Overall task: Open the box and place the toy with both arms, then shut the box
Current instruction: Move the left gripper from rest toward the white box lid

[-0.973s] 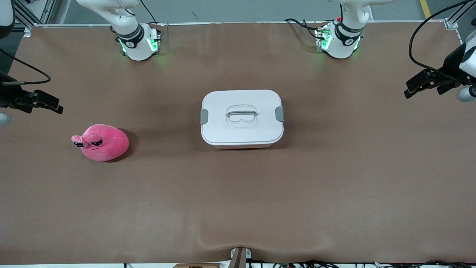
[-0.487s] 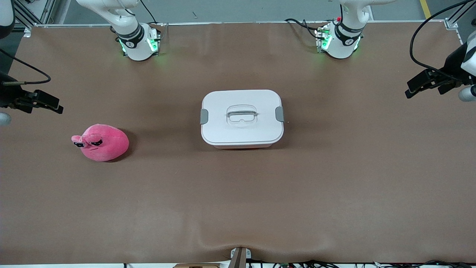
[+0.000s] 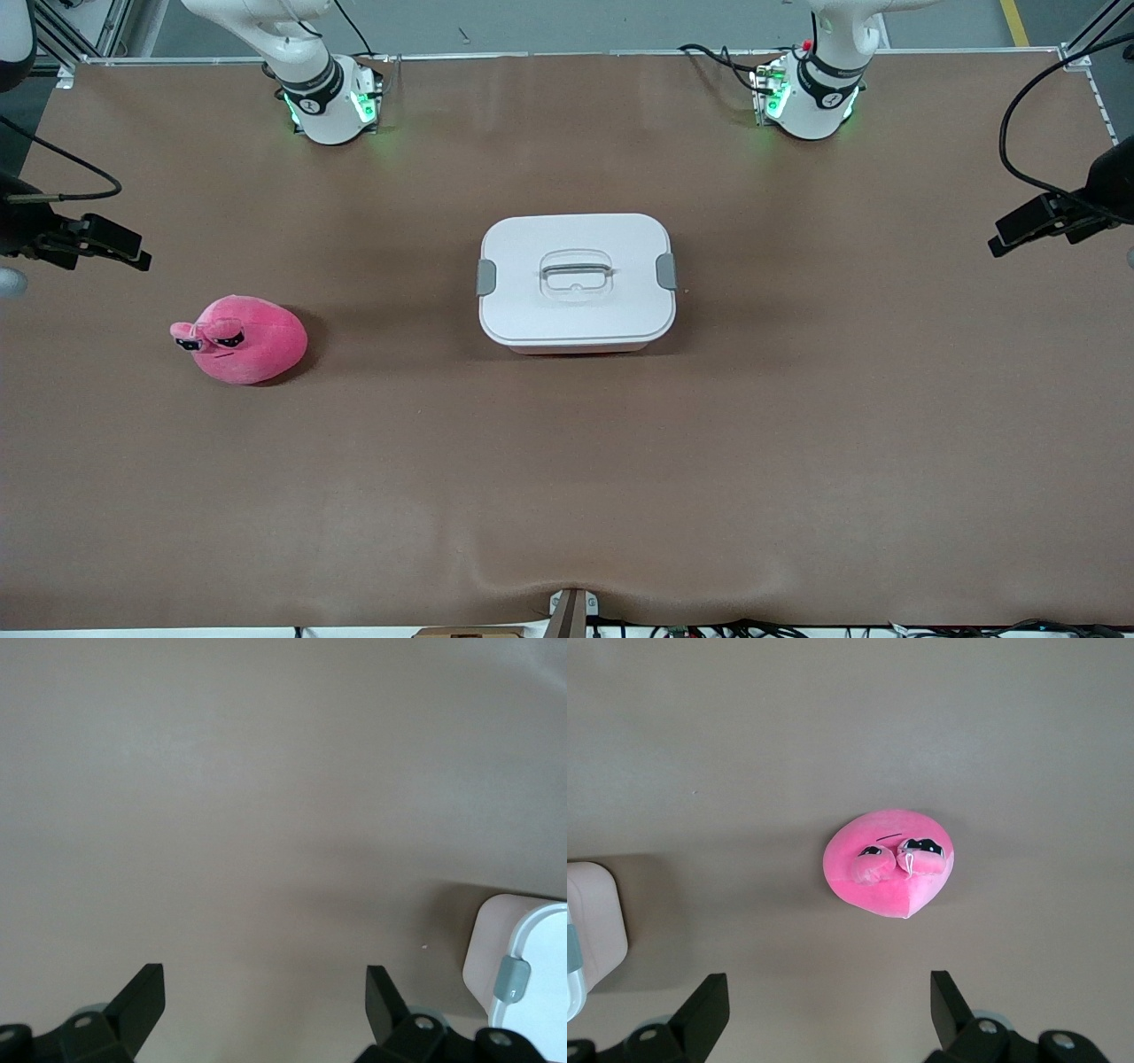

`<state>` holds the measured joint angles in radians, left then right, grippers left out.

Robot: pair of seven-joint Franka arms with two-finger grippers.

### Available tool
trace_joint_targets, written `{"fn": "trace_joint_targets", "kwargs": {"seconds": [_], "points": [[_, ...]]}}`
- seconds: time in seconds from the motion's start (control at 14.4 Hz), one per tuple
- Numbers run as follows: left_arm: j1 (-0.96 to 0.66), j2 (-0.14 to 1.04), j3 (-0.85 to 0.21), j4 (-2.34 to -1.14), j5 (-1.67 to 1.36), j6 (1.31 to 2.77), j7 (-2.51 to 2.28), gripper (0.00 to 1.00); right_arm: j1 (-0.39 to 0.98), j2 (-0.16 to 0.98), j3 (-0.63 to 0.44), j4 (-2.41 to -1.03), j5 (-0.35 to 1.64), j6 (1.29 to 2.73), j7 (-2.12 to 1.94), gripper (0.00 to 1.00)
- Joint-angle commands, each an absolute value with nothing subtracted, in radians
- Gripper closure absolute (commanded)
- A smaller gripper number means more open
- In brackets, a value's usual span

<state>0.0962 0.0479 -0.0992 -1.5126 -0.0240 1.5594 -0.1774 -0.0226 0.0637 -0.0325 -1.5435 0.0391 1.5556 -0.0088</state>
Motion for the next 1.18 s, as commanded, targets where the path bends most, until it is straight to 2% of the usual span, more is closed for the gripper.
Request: {"fn": "trace_joint_targets", "kwargs": {"seconds": [0.0,1.11], "points": [[0.088,0.081,-0.101,-1.468,-0.034,1.548,-0.24,0.0,-0.034,0.054,-0.025,-1.548,0.049,1.555,-0.02,0.0],[-0.106,0.167,-0.124,-1.466,-0.046,1.606,-0.856,0.0,-0.035,0.055,-0.025,-1.548,0.051,1.566,-0.02,0.0]]}}
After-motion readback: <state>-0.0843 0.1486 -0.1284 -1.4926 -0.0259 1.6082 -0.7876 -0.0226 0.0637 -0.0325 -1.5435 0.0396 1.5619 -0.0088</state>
